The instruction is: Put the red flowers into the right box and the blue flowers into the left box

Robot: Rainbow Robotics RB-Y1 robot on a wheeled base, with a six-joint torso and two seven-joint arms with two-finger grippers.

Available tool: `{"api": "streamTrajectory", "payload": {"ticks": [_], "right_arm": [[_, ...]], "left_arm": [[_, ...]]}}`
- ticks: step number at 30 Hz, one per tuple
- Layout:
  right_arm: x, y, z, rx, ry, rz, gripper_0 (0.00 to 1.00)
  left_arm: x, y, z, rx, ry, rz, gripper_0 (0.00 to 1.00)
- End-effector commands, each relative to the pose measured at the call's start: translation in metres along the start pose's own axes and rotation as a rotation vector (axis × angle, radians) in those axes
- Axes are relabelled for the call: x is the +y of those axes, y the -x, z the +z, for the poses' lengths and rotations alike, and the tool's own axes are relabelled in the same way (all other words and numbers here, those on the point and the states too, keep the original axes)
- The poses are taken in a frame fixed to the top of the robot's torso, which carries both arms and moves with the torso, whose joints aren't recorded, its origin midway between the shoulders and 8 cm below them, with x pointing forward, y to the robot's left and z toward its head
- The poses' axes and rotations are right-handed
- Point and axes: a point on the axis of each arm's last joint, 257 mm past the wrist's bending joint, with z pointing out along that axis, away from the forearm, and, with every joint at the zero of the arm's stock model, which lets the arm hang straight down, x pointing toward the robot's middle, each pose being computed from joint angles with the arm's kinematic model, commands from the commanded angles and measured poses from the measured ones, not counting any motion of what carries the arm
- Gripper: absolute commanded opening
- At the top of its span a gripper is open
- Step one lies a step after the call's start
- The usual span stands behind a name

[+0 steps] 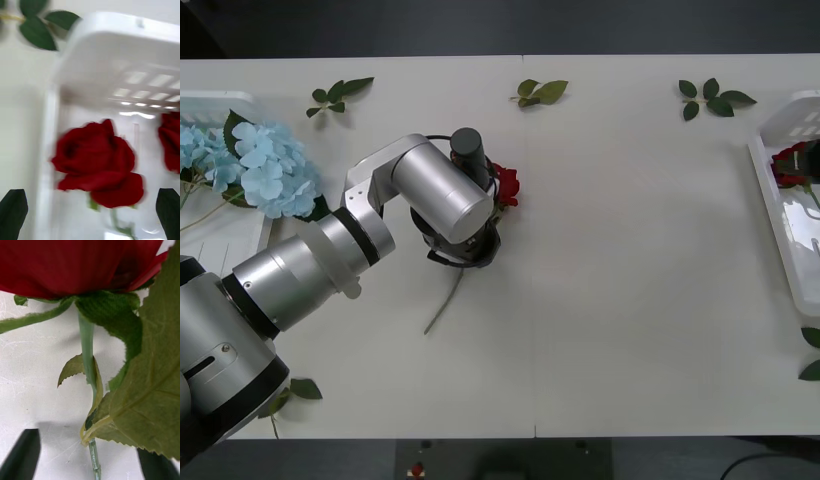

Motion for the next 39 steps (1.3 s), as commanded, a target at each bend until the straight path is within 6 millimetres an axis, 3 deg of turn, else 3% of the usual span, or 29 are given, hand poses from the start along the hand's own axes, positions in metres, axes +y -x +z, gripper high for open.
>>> {"api": "streamTrajectory", "payload": {"ticks": [1,2,3,7,12,17,24,32,38,39], "right_arm": [[0.029,0.048,-0.023,-0.103,0.109,-0.07,1.0],[0.04,0.046,-0.024,-0.099,0.141,-0.072,1.0],[0.054,0.048,-0.028,-0.098,0.19,-0.073,1.0],[0.106,0.049,-0.049,-0.098,0.432,0.001,1.0],[0.142,0.049,-0.082,-0.103,0.632,-0.075,1.0],[0.164,0.049,-0.118,-0.13,0.808,-0.134,1.0],[0.178,0.042,-0.15,-0.217,0.977,-0.098,1.0],[0.201,0.025,-0.176,-0.348,1.134,-0.012,1.0],[0.247,0.021,-0.202,-0.405,1.292,0.036,1.0],[0.263,0.022,-0.211,-0.429,1.336,0.04,1.0]], "left_arm": [[-0.005,0.013,-0.007,-0.024,0.021,0.084,0.1],[-0.004,0.013,-0.006,-0.023,0.022,0.084,0.02],[-0.003,0.011,-0.005,-0.02,0.025,0.083,0.0],[-0.003,0.013,-0.003,-0.029,0.023,0.087,0.0],[-0.004,0.014,-0.003,-0.031,0.022,0.088,0.0],[-0.006,0.029,-0.015,-0.073,0.007,0.083,0.0],[-0.012,0.054,-0.046,-0.165,-0.048,0.108,0.0],[-0.01,0.067,-0.101,-0.284,-0.268,0.146,0.0],[-0.02,0.066,-0.141,-0.314,-0.474,0.156,0.0],[-0.026,0.066,-0.153,-0.331,-0.544,0.151,0.0]]}}
